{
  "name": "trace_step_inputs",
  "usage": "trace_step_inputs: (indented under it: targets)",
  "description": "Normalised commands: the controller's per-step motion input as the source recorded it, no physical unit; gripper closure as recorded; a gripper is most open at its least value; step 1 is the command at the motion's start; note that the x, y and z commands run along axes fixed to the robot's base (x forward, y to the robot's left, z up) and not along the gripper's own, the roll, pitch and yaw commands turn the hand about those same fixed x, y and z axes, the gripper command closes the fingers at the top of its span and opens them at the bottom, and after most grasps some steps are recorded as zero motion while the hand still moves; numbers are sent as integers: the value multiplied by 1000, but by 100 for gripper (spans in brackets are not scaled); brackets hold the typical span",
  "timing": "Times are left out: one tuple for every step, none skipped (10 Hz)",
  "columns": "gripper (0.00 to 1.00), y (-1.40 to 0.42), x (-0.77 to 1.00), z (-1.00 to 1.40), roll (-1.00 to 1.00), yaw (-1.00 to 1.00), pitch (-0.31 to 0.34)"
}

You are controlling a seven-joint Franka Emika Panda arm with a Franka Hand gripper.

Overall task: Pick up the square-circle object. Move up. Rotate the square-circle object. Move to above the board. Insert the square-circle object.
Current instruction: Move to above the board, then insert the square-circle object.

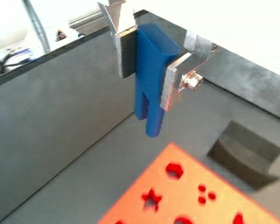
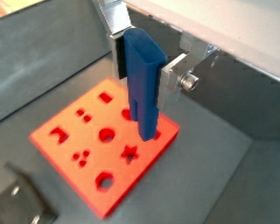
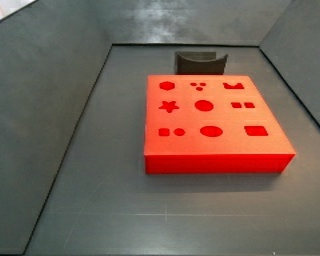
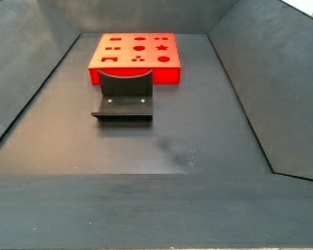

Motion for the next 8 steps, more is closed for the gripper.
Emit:
trace_step_inputs:
  targets:
    - [100,-648,274,216,11,12,130]
    - [100,-403,195,139,24,12,119]
    - [100,-182,112,67,35,8,90]
    - [100,0,0,-3,7,54,0]
    - [100,0,0,-40,0,63,0]
    - [100,0,0,-283,90,471,-106]
    - [100,0,0,-431,174,731,-191]
    - [100,0,0,-417,73,797,-226]
